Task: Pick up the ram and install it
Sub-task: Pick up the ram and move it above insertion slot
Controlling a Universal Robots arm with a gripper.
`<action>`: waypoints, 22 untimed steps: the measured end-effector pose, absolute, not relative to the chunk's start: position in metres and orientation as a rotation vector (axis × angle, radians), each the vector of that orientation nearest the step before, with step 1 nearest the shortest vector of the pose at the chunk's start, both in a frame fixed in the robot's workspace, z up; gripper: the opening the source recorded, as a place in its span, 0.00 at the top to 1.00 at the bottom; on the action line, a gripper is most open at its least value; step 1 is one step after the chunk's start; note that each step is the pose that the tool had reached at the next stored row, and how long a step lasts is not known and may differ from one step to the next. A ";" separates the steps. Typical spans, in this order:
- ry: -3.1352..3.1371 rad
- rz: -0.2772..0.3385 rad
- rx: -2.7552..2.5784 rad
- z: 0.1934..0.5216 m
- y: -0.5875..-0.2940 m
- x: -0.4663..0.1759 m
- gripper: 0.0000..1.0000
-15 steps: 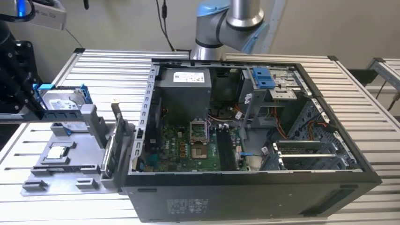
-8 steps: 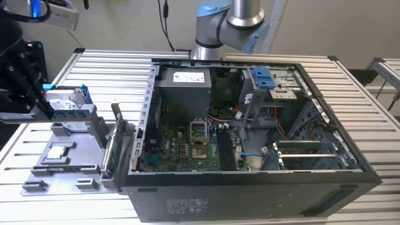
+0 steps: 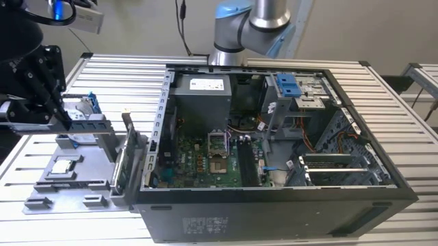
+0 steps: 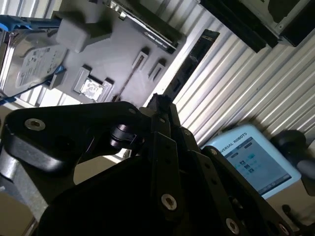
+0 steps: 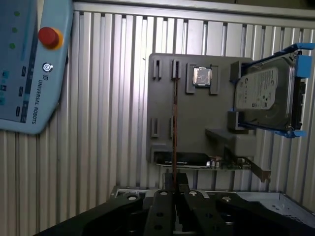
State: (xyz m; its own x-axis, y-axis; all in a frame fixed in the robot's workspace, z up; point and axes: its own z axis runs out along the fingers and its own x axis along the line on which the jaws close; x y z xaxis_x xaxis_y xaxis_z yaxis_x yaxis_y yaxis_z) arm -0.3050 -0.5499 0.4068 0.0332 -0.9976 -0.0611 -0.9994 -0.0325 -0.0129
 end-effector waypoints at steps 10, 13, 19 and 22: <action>2.148 0.054 -2.220 0.407 -0.550 -0.284 0.85; 2.148 0.054 -2.220 0.407 -0.550 -0.278 0.85; 2.148 0.054 -2.220 0.407 -0.550 -0.266 0.85; 2.148 0.054 -2.220 0.407 -0.550 -0.260 0.85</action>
